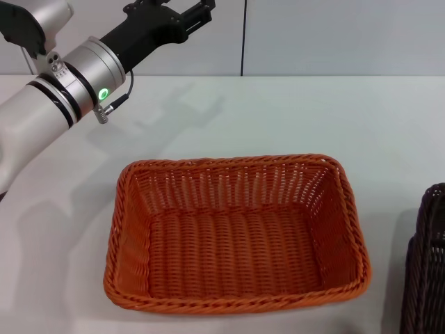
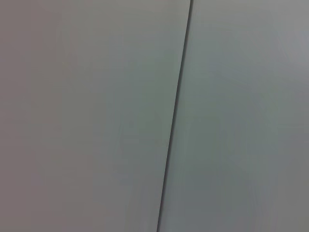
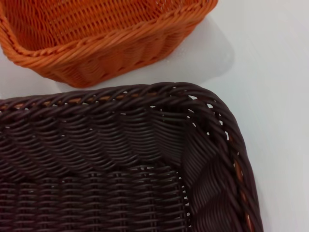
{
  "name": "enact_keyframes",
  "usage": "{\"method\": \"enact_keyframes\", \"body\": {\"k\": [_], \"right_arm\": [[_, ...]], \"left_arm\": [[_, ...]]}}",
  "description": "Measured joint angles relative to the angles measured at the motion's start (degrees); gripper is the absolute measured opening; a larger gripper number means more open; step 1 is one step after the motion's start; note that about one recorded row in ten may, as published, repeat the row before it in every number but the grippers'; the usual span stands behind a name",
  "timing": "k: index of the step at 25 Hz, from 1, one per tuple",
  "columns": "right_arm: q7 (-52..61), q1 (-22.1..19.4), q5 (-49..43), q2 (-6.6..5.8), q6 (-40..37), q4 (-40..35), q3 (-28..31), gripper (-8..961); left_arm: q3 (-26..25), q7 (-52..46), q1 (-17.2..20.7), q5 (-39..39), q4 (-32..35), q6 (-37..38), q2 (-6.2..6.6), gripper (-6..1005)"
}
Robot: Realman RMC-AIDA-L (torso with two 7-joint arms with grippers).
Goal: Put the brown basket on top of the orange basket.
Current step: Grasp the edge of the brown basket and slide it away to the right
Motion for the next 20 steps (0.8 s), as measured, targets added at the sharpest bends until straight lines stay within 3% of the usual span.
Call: {"method": "enact_keyframes", "body": {"k": [9,20], "right_arm": [[0.2,-0.6,-0.1,-0.15,0.6,1.5,1.1,162],[-0.2,-2.9,3.7,1.19,2.3,-2.3,7.2,155]], "left_arm": [[0.0,0.1,0.0,0.0,-0.5,0.0,0.0,843],[-0.7,0.4,1.2,0.0,-0.6,0.0,0.19,843]]}}
